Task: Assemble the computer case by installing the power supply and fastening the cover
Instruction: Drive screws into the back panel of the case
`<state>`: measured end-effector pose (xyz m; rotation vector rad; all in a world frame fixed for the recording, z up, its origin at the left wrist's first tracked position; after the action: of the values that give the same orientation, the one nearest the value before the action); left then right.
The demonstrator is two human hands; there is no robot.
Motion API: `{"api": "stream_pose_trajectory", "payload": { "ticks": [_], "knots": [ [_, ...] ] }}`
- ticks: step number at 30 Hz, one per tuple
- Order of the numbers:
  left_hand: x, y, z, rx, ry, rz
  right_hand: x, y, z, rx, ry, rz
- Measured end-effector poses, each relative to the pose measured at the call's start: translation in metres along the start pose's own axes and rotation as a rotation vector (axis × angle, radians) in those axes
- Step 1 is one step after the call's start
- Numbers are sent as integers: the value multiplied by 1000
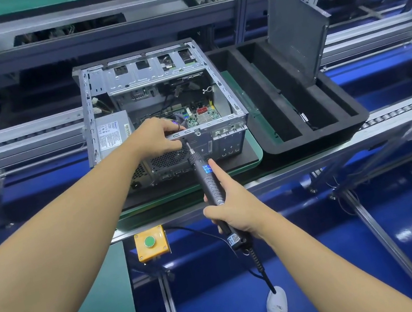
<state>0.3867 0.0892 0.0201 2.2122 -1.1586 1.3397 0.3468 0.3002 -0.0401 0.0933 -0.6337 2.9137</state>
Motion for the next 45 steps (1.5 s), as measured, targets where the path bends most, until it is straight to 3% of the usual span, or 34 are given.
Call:
{"api": "stream_pose_trajectory", "payload": {
  "ticks": [16,32,39,45],
  "knots": [
    [-1,3,-2,-37,66,18,1,4,3,6,-43,-13],
    [-5,15,4,5,82,167,5,3,0,4,-91,-13],
    [-10,29,19,62,-209,316,13,20,-15,-81,116,-8],
    [-11,38,25,28,-267,322,-1,33,-28,-189,252,117]
  ]
}}
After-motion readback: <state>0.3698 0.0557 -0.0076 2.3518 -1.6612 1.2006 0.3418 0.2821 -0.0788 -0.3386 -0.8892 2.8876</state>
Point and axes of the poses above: each hand's wrist, its own y-axis towards the middle knuckle, its own x-axis out of the back of the hand, z = x × y, the point moved 10 cm from there along y, towards the middle knuckle, and after that the axes turned 1 degree about y, right-handed, at the moved point
